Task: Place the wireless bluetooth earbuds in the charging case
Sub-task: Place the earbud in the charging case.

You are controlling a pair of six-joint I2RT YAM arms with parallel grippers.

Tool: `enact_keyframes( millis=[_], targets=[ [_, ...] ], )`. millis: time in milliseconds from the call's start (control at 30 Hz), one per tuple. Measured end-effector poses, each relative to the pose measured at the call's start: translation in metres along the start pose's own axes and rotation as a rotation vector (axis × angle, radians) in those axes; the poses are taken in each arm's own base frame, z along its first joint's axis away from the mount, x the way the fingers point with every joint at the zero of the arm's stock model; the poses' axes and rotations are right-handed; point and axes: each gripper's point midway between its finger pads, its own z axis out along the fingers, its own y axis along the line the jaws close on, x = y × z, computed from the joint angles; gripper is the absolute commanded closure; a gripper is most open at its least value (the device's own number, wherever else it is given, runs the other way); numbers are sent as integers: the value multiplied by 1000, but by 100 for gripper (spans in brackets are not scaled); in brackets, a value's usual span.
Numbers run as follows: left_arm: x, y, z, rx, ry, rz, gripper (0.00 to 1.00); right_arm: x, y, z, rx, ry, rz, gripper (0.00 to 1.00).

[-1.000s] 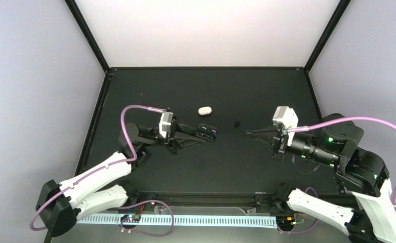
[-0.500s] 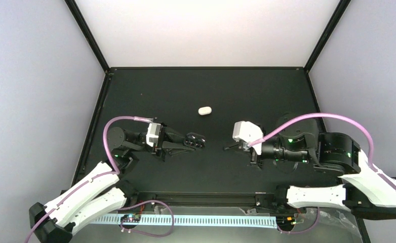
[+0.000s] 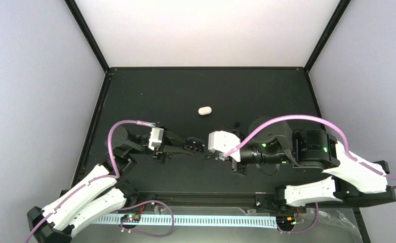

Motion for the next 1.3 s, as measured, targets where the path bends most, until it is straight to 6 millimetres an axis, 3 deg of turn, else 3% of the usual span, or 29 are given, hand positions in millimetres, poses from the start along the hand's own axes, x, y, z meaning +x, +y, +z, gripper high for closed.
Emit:
enact_keyframes(
  millis=[400,800,1300],
  targets=[
    [-1,-6,-3,13,3,4,99,-8,3,20,14,-2,-19,99],
    [0,-7,-3,12,7,2,99,-8,-9,36,88,24,-23,99],
    [-6,-12,-6,13,-8,23,98,-2,-13,40,115,57,-23,99]
  ],
)
